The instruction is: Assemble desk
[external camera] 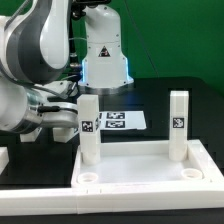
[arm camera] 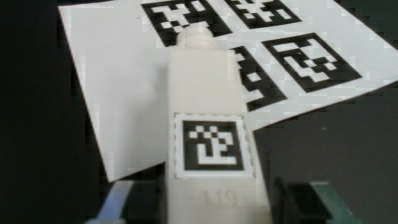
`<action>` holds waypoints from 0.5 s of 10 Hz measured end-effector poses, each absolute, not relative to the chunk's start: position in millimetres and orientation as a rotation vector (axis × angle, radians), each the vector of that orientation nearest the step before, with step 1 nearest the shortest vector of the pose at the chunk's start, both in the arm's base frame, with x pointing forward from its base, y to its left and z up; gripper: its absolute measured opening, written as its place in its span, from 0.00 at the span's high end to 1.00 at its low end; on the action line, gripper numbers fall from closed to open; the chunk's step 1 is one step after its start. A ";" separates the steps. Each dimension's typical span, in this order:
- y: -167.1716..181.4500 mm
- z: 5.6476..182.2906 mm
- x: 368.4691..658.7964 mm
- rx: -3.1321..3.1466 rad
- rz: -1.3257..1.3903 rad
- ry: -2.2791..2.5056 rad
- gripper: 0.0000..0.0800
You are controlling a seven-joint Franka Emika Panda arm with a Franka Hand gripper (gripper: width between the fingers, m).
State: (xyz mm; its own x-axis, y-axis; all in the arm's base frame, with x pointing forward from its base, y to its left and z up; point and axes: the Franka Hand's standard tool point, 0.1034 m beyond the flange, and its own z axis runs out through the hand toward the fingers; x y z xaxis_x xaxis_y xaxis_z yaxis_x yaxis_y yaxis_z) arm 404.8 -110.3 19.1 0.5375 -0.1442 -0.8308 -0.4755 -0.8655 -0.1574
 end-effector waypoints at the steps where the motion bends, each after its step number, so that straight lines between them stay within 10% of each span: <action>1: -110.3 19.1 404.8 -2.414 1.255 0.509 0.64; 5: -109.5 34.1 405.9 -2.388 1.270 0.504 0.64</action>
Offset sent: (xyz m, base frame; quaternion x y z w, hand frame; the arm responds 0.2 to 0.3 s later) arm 0.0000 0.0000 0.0000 0.0000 0.0000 0.0000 1.0000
